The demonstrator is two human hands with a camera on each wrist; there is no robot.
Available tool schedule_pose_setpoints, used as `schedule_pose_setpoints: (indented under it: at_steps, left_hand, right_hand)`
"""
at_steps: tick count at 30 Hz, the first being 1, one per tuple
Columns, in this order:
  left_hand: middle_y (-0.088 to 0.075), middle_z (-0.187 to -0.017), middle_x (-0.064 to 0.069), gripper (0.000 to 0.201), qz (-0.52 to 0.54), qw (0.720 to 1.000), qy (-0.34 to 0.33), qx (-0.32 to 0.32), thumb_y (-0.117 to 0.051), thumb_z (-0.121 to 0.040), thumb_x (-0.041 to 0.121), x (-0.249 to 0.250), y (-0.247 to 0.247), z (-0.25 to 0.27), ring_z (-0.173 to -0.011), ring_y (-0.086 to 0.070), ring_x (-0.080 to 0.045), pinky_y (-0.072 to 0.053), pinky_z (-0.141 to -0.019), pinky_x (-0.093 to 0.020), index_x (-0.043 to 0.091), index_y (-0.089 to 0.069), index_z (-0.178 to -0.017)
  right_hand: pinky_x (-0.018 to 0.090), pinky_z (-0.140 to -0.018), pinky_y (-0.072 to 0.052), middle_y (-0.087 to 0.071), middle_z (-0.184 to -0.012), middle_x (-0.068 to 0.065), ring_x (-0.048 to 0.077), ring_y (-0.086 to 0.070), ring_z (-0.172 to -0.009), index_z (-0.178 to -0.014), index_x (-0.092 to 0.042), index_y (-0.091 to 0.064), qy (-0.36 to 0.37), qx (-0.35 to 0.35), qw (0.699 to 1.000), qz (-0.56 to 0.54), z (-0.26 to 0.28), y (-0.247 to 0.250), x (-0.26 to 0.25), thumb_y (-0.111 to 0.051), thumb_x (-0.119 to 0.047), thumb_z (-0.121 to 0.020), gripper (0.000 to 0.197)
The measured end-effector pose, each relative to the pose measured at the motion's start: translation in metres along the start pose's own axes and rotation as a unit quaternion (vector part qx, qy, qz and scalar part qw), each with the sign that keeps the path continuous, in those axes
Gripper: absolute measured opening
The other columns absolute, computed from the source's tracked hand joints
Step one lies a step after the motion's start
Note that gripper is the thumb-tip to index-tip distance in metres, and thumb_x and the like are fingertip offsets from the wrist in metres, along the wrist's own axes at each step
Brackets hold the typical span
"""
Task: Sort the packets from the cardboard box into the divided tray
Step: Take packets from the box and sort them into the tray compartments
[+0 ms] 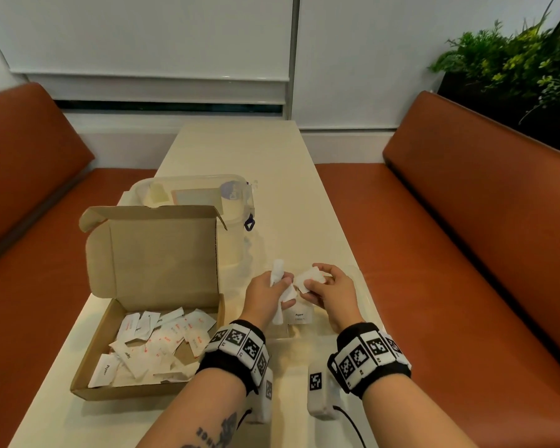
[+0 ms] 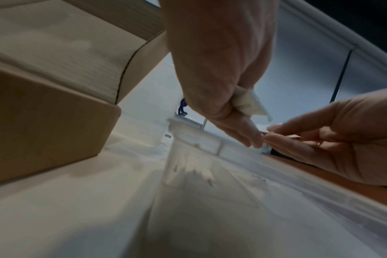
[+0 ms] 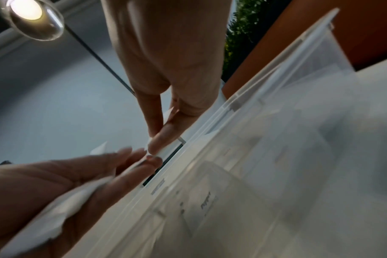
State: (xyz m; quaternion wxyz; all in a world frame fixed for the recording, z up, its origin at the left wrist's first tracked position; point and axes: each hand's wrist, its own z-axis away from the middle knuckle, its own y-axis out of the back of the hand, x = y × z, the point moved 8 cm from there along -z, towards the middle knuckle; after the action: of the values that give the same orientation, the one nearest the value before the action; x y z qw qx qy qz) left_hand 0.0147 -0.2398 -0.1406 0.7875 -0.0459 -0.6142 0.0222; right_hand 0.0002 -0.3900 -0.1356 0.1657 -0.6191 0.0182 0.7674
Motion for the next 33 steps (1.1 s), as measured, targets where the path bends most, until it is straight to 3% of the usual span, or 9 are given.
schedule_pose_setpoints:
  at_steps: [5,10,14,17,20,23,25,29,33]
  left_hand:
    - [-0.065,-0.105,-0.022,0.004,-0.002,1.0,0.009,0.01,-0.066,-0.086,0.004,-0.002,-0.003,0.001,-0.099,-0.065,-0.032,-0.059,-0.071,-0.031,0.003,-0.065,-0.09]
    - [-0.069,-0.092,-0.019,0.013,-0.111,0.993,-0.032,0.012,-0.069,-0.085,0.013,0.003,-0.003,0.0,-0.09,-0.066,-0.033,-0.053,-0.082,-0.044,0.001,-0.068,-0.09]
    - [-0.066,-0.085,-0.011,0.017,-0.166,0.985,-0.042,-0.003,-0.067,-0.087,0.018,0.006,-0.005,-0.001,-0.082,-0.061,-0.024,-0.048,-0.077,-0.035,0.001,-0.068,-0.091]
    - [-0.067,-0.087,-0.008,0.011,-0.18,0.982,-0.06,0.005,-0.064,-0.088,0.012,0.01,-0.004,-0.002,-0.08,-0.061,-0.02,-0.047,-0.068,-0.025,0.004,-0.07,-0.092]
    - [-0.068,-0.093,-0.01,0.01,-0.144,0.987,-0.058,0.031,-0.059,-0.09,0.006,0.008,0.001,-0.001,-0.08,-0.062,-0.019,-0.051,-0.06,-0.017,0.009,-0.069,-0.093]
    - [-0.067,-0.097,-0.007,0.013,-0.142,0.987,-0.051,0.057,-0.057,-0.092,0.01,-0.001,0.011,-0.003,-0.092,-0.062,-0.023,-0.052,-0.084,-0.033,0.018,-0.066,-0.092]
    - [-0.067,-0.102,-0.007,0.016,-0.123,0.99,-0.04,0.062,-0.057,-0.093,0.012,-0.008,0.015,-0.003,-0.101,-0.062,-0.024,-0.05,-0.094,-0.04,0.014,-0.068,-0.104]
    - [-0.068,-0.103,-0.002,0.023,-0.115,0.99,-0.038,0.075,-0.058,-0.093,0.013,-0.013,0.019,-0.002,-0.102,-0.063,-0.022,-0.05,-0.096,-0.043,0.011,-0.067,-0.114]
    - [-0.068,-0.106,0.001,0.025,-0.091,0.992,-0.037,0.075,-0.059,-0.092,0.011,-0.014,0.02,-0.002,-0.105,-0.063,-0.021,-0.05,-0.097,-0.046,0.012,-0.067,-0.116]
  right_hand:
    - [0.023,-0.063,-0.058,-0.07,-0.081,0.011,0.017,-0.069,-0.068,-0.091,-0.004,-0.06,-0.006,-0.031,0.999,0.008,-0.002,-0.001,0.003,-0.065,0.007,-0.082,0.015]
    - [0.027,-0.073,-0.058,-0.068,-0.077,0.004,0.018,-0.067,-0.072,-0.092,-0.009,-0.06,0.009,-0.06,0.994,0.086,-0.002,-0.002,-0.001,-0.069,0.001,-0.081,0.018]
    - [0.025,-0.076,-0.051,-0.064,-0.097,0.001,0.018,-0.062,-0.085,-0.106,-0.019,-0.069,0.079,-0.057,0.955,0.281,-0.003,-0.003,-0.02,-0.069,-0.015,-0.083,0.023]
    - [0.014,-0.065,-0.043,-0.068,-0.081,0.002,0.01,-0.059,-0.071,-0.089,-0.017,-0.074,0.108,-0.07,0.923,0.362,-0.004,-0.005,-0.032,-0.068,-0.011,-0.082,0.01]
    - [0.004,-0.053,-0.039,-0.065,-0.068,-0.005,0.002,-0.055,-0.062,-0.081,-0.015,-0.072,0.111,-0.028,0.908,0.402,-0.01,0.01,-0.041,-0.072,-0.011,-0.08,0.004]
    - [0.01,-0.058,-0.042,-0.062,-0.069,-0.009,0.003,-0.055,-0.066,-0.082,-0.014,-0.071,0.105,0.021,0.885,0.453,-0.016,0.027,-0.042,-0.072,-0.014,-0.08,0.002]
    - [0.02,-0.065,-0.044,-0.064,-0.076,-0.007,0.008,-0.057,-0.074,-0.081,-0.017,-0.07,0.095,0.023,0.861,0.499,-0.018,0.029,-0.035,-0.07,-0.015,-0.081,0.002]
    - [0.019,-0.057,-0.04,-0.066,-0.089,-0.002,0.011,-0.057,-0.079,-0.074,-0.021,-0.07,0.076,0.028,0.834,0.546,-0.023,0.029,-0.021,-0.07,-0.014,-0.081,0.01]
    - [0.027,-0.071,-0.048,-0.069,-0.09,0.003,0.018,-0.059,-0.09,-0.075,-0.02,-0.072,0.059,0.031,0.824,0.563,-0.028,0.025,-0.011,-0.068,-0.013,-0.081,0.01]
